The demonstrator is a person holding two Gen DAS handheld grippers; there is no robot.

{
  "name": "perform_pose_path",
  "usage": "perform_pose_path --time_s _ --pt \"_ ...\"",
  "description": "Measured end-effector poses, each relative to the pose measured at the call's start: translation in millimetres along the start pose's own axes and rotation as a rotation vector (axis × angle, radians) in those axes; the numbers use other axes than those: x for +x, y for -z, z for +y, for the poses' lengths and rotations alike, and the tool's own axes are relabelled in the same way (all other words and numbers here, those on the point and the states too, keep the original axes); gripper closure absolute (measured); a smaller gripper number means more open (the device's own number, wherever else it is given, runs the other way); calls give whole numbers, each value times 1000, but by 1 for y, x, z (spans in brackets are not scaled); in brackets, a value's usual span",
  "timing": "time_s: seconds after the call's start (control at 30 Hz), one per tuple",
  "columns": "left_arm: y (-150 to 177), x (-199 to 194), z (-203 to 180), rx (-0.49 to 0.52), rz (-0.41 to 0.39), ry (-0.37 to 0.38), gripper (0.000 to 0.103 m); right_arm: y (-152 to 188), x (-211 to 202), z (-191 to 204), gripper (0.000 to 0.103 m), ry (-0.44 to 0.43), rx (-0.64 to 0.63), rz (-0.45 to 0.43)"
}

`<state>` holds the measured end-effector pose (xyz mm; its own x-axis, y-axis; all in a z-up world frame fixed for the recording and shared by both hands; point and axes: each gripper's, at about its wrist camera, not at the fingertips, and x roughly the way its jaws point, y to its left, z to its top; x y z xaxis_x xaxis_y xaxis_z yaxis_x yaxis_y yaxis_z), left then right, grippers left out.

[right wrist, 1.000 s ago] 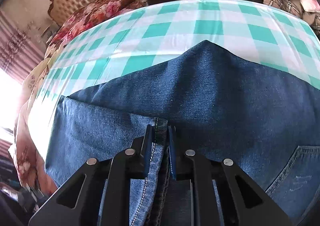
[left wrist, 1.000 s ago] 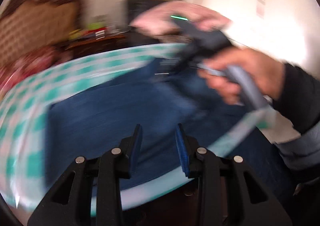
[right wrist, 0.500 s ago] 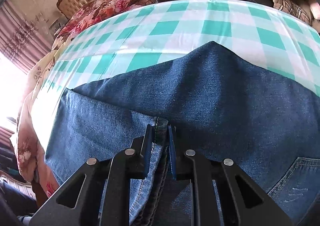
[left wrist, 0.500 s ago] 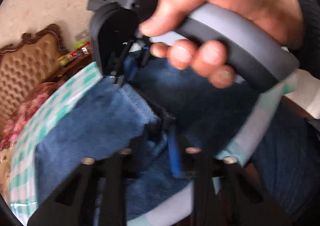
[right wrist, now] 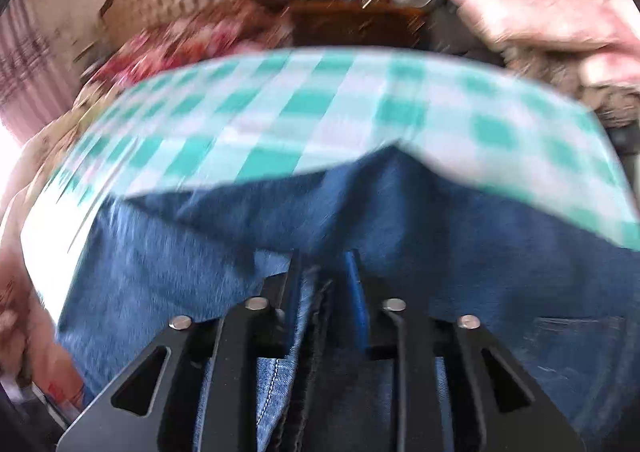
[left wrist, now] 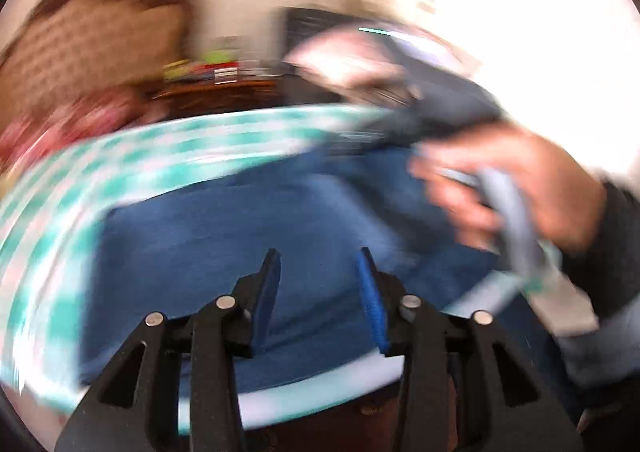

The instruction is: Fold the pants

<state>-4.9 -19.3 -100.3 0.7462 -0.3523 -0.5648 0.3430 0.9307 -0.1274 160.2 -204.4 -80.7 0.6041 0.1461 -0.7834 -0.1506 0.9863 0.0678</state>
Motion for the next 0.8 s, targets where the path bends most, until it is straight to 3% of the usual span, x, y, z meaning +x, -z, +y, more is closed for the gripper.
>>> perform_pose_path --time_s 0.03,0.1,0.17,0.2,0.23,0.27,0.33,0.53,0.6,0.7,0.77,0.8 --pt "3 -10 31 -82 -11 -72 72 2 -7 6 63 -18 2 -15" --pt "11 -16 65 -137 0 -149 78 11 -20 24 39 -50 -11 -46" --pt "27 -6 100 -181 120 -238 80 19 -22 44 37 -78 -43 -50" --pt "35 -2 110 -203 165 -277 88 24 -19 55 34 -84 -63 -36" --pt "42 -7 126 -279 152 -269 99 28 -16 64 34 -83 -83 -23" --pt "39 -11 133 -314 137 -271 100 33 -11 74 33 -67 -110 -11" --pt "26 -15 130 -253 114 -316 100 38 -6 83 32 -37 -135 -5" --pt "-35 23 130 -151 88 -178 99 47 17 86 32 26 -131 75" --pt "-56 60 131 -125 170 -122 96 53 32 80 32 57 -108 148" --pt "-71 100 127 -100 267 -94 96 57 32 79 31 49 -107 138" --pt "-67 131 141 -111 346 -126 96 58 33 81 31 59 -108 138" --pt "-65 134 144 -118 338 -112 96 58 33 81 31 64 -109 138"
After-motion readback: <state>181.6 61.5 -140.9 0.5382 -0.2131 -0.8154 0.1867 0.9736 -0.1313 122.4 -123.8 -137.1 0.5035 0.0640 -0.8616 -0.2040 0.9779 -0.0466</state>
